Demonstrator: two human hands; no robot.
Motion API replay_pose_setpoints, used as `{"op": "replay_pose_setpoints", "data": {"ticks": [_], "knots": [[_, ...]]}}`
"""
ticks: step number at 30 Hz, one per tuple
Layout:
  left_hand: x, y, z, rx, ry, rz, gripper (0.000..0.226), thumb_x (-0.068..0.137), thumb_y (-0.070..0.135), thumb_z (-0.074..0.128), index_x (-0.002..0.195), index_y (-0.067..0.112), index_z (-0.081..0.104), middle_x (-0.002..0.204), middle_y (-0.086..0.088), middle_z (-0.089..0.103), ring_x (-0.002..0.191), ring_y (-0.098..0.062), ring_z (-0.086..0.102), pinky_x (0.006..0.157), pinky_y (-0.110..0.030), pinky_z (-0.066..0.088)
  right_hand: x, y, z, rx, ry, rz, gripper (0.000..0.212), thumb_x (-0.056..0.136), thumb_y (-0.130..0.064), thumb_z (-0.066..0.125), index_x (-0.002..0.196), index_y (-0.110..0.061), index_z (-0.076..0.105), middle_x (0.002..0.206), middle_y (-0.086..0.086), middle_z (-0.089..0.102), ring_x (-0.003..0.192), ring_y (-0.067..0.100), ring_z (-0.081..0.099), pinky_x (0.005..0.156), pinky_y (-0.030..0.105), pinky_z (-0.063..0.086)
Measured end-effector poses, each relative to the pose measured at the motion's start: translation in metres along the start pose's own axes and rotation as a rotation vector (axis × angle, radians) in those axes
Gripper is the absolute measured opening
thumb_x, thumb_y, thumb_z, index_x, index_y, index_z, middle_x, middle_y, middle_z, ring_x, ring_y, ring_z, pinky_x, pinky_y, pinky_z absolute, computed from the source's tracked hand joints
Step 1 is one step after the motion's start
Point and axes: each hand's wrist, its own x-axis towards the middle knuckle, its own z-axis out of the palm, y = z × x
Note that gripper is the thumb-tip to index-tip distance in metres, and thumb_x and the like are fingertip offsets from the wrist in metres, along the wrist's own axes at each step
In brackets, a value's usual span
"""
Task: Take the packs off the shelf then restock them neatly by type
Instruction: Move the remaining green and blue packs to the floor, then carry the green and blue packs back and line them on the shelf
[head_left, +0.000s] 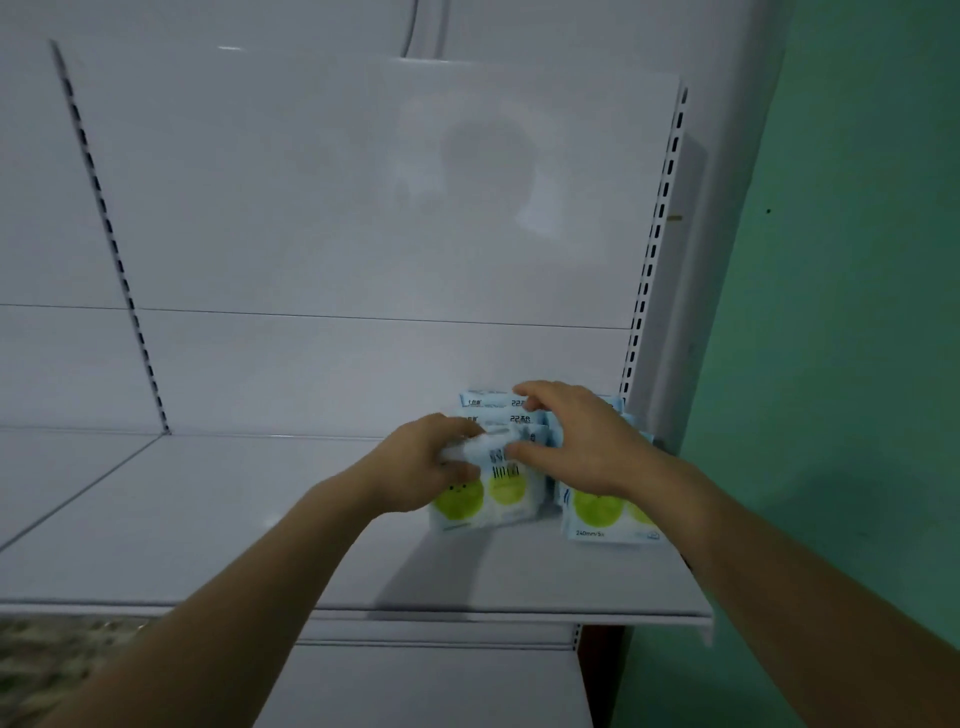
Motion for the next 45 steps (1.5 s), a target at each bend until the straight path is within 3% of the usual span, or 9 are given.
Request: {"op": "replay_pose_setpoints", "data": {"ticks": [2,4,8,12,19,26,29,34,45], "knots": [[0.005,0.003,0.005,0.091,-0.022,0.006,0.043,0.091,0.019,0.070,0.133,0.019,0.059,0.118,0.001,0.055,0.111,-0.018,0.054,0.095,-0.026,0.043,-0.001,0.002,0.002,-0.022,-0.062,-0.020,0.065,0.089,-0.048,0.067,0.147,-0.042,0.039,0.129,-0.011,0.054,0.121,0.011,0.044,0.101,0.037,0.042],[0.010,0.005,0.012,0.111,-0.008,0.002,0.042,0.090,0.018,0.070,0.131,0.020,0.059,0.122,0.000,0.058,0.111,-0.020,0.056,0.095,-0.028,0.046,-0.002,0.005,0.014,-0.229,-0.137,-0.085,0.053,0.093,-0.047,0.062,0.143,-0.039,0.047,0.126,-0.008,0.054,0.120,0.014,0.043,0.099,0.036,0.039],[0.011,-0.002,0.029,0.130,0.047,-0.028,0.032,0.090,0.019,0.068,0.120,0.022,0.056,0.114,0.001,0.059,0.102,-0.022,0.057,0.089,-0.037,0.052,-0.002,0.013,0.026,-0.320,-0.080,-0.103,0.036,0.097,-0.044,0.056,0.131,-0.033,0.059,0.115,-0.008,0.055,0.114,0.016,0.044,0.094,0.034,0.036],[0.011,-0.011,0.038,0.250,0.161,0.040,0.033,0.094,0.032,0.066,0.125,0.023,0.063,0.118,0.000,0.054,0.111,-0.023,0.042,0.099,-0.036,0.040,0.006,0.019,0.020,-0.377,-0.102,-0.125,0.032,0.100,-0.045,0.051,0.126,-0.032,0.064,0.109,-0.007,0.058,0.108,0.016,0.044,0.087,0.030,0.030],[0.009,-0.007,0.046,0.284,0.239,-0.019,0.039,0.097,0.034,0.060,0.132,0.019,0.055,0.127,0.000,0.050,0.117,-0.022,0.043,0.098,-0.038,0.044,0.001,0.024,0.021,-0.426,-0.105,-0.118,0.044,0.103,-0.042,0.045,0.145,-0.028,0.047,0.137,-0.004,0.049,0.131,0.018,0.035,0.113,0.037,0.028],[-0.018,-0.011,0.019,0.459,0.401,-0.065,0.054,0.095,0.044,0.059,0.140,0.016,0.048,0.138,-0.006,0.051,0.129,-0.029,0.042,0.100,-0.044,0.047,0.007,0.004,0.019,-0.381,0.005,-0.181,0.053,0.100,-0.042,0.048,0.147,-0.019,0.043,0.147,0.002,0.044,0.139,0.022,0.033,0.116,0.042,0.028],[-0.043,-0.017,-0.002,0.561,0.472,-0.142,0.054,0.095,0.044,0.058,0.140,0.015,0.048,0.140,-0.009,0.052,0.132,-0.031,0.042,0.102,-0.049,0.047,0.012,-0.025,0.032,-0.341,0.028,-0.236,0.060,0.094,-0.047,0.044,0.145,-0.016,0.048,0.146,0.008,0.047,0.139,0.028,0.036,0.115,0.049,0.031],[-0.103,-0.038,-0.048,0.701,0.534,-0.335,0.062,0.097,0.054,0.047,0.149,0.020,0.037,0.153,-0.005,0.039,0.142,-0.028,0.033,0.110,-0.046,0.038,0.026,-0.099,0.068,-0.307,0.002,-0.369,0.064,0.101,-0.050,0.041,0.155,-0.018,0.031,0.162,0.009,0.026,0.150,0.028,0.019,0.123,0.044,0.014],[-0.319,-0.112,-0.180,0.867,0.604,-0.707,0.068,0.098,0.058,0.040,0.152,0.020,0.028,0.156,-0.008,0.033,0.144,-0.031,0.027,0.112,-0.049,0.036,0.046,-0.351,0.171,-0.202,-0.074,-0.743,0.070,0.100,-0.052,0.042,0.158,-0.019,0.019,0.165,0.010,0.014,0.152,0.027,0.008,0.123,0.046,0.009]]}}
